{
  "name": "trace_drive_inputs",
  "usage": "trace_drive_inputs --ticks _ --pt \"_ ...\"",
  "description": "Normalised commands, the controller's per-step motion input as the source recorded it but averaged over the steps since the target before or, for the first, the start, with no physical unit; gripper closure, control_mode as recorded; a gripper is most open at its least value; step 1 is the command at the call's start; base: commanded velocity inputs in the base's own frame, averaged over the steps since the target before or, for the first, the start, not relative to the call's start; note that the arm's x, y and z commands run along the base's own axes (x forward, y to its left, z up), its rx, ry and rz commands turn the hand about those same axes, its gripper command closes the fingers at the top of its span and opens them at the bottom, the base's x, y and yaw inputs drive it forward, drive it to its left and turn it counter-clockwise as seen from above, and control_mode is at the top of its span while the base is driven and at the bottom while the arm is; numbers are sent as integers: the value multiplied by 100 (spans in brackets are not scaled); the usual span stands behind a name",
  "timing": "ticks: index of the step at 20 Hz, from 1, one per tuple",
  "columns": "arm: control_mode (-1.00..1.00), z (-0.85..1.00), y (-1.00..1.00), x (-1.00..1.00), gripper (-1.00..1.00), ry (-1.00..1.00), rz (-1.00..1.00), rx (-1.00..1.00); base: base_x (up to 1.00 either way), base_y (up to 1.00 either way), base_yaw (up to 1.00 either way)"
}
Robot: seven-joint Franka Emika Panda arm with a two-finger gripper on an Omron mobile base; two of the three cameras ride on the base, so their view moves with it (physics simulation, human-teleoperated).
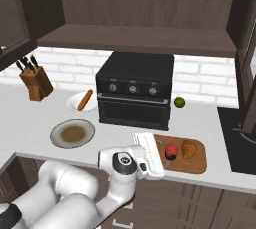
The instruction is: From the different types of pastries on the counter, select a croissant and place it on the cutting board. Then retrieve a jar of jam from the cabinet and place it alongside the croissant on the cutting board.
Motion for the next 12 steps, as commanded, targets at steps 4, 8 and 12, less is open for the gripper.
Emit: trace_drive_inputs --ticks 4,8,12 --pt "-100 8 46 -58 -100 -38 6 -7 0 0 0" --pt "-100 63 49 -62 -100 -40 1 -7 0 0 0" --pt "-100 100 57 -40 -100 -43 0 -8 0 0 0"
